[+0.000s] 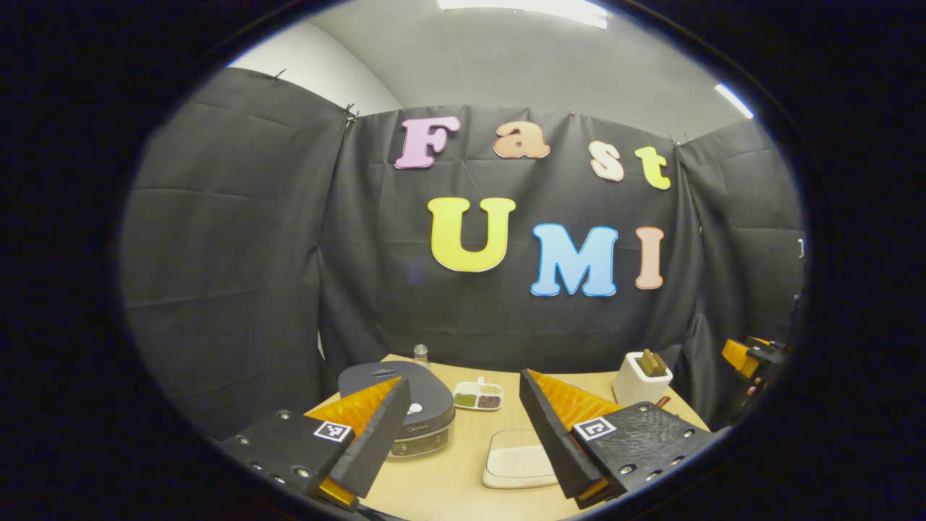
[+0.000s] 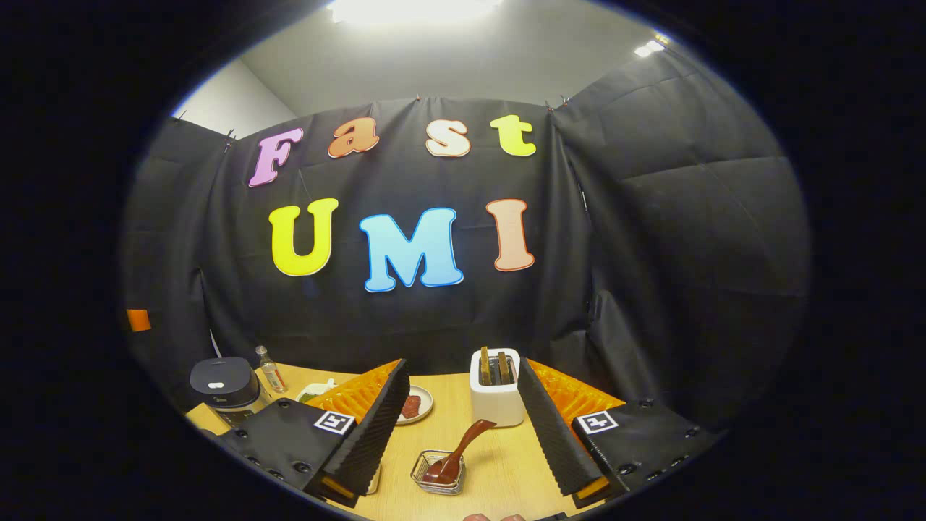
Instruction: Close the left gripper, press the button to open the rice cooker; take a wooden spoon from the chopstick holder with the right hand, scoop a spoonful of rice and pour it into the rice cooker, then put the wooden spoon back into the chopstick holder.
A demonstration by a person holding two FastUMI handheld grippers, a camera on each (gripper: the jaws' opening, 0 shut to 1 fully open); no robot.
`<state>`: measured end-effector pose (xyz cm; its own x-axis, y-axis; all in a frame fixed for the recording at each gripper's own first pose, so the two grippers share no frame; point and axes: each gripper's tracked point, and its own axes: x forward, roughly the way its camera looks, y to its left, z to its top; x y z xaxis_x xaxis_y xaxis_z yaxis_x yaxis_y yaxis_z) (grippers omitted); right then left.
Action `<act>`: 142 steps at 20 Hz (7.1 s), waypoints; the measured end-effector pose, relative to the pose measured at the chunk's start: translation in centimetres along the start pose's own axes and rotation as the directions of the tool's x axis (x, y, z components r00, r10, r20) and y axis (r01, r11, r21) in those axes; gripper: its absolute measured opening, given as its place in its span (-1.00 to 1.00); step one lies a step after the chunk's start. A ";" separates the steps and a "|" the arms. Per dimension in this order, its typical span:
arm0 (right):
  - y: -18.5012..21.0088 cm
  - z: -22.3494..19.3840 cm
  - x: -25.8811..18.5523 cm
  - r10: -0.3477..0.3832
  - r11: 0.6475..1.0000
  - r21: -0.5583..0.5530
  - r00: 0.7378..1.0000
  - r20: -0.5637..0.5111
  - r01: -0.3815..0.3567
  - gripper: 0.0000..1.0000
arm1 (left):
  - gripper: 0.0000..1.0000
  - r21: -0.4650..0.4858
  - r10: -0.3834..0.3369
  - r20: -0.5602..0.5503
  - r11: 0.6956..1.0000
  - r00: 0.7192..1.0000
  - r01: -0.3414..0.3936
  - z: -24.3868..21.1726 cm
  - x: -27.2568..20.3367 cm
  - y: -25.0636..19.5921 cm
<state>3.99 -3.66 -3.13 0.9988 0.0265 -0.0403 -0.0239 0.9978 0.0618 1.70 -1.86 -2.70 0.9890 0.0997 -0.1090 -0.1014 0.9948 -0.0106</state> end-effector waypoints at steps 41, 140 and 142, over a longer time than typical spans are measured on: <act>10.8 -3.1 -3.5 -0.254 0.966 -0.082 0.963 -0.092 0.246 0.86 | -0.96 -0.206 -0.351 -0.455 0.936 0.819 0.286 -13.0 21.7 11.8; 3.2 -13.7 11.8 -0.040 0.939 0.277 0.865 -0.501 0.204 -0.72 | 0.91 -0.006 -0.002 -0.357 1.000 0.934 -0.001 -12.2 8.4 11.8; 4.8 -11.2 11.6 -0.014 0.944 0.287 0.887 -0.461 0.164 -0.80 | 0.91 -0.018 -0.007 -0.351 1.000 0.936 0.000 -12.1 8.4 12.5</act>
<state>14.95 2.07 -14.47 0.8674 0.0376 -0.4962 0.1529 0.9288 0.3376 7.47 11.17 -15.75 0.8890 0.0791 -0.4511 -0.1032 0.9942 -0.0290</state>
